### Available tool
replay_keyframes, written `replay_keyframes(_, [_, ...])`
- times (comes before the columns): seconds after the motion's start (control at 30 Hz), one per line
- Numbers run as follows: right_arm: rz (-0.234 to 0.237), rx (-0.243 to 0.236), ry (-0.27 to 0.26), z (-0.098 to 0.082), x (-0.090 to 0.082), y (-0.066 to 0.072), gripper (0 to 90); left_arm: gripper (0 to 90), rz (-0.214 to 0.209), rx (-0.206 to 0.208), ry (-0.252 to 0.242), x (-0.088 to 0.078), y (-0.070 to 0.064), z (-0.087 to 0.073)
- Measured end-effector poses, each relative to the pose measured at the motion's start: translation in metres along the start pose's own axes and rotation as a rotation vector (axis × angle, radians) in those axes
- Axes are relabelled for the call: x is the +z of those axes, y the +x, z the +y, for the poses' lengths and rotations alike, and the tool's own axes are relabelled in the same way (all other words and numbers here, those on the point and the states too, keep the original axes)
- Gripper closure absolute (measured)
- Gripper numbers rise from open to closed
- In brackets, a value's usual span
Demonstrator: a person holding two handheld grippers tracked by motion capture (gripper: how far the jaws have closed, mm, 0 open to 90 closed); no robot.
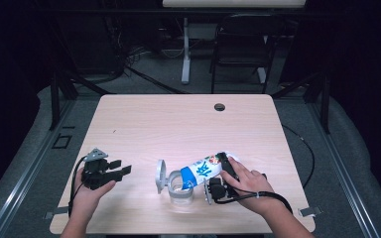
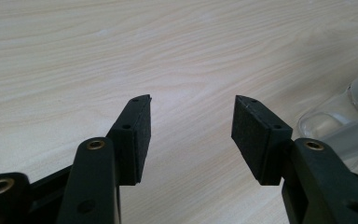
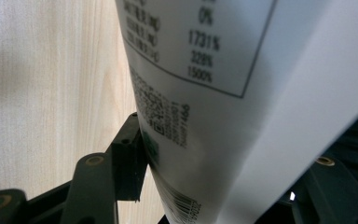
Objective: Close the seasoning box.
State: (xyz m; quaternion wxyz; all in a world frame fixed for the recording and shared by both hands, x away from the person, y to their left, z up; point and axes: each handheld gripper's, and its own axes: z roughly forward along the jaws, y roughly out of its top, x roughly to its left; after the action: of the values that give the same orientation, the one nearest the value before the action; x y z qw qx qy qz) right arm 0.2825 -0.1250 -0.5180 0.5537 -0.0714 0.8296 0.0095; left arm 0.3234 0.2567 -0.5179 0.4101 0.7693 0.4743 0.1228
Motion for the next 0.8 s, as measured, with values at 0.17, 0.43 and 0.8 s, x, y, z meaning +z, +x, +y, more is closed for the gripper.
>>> replay_keyframes(0.17, [0.01, -0.007, 0.013, 0.0008, -0.0007, -0.0008, 43.8, 47.8, -0.001, -0.001, 0.002, -0.0005, 0.0007, -0.0001])
replay_keyframes(0.43, [0.001, -0.021, 0.007, 0.0017, -0.0007, -0.0019, 43.8, 47.8, -0.003, -0.004, 0.005, -0.0012, 0.0014, -0.0001])
replay_keyframes(0.8, [-0.014, -0.059, 0.009, 0.0023, -0.0022, -0.0039, 43.9, 47.8, -0.005, -0.008, 0.001, -0.0011, 0.0016, -0.0006])
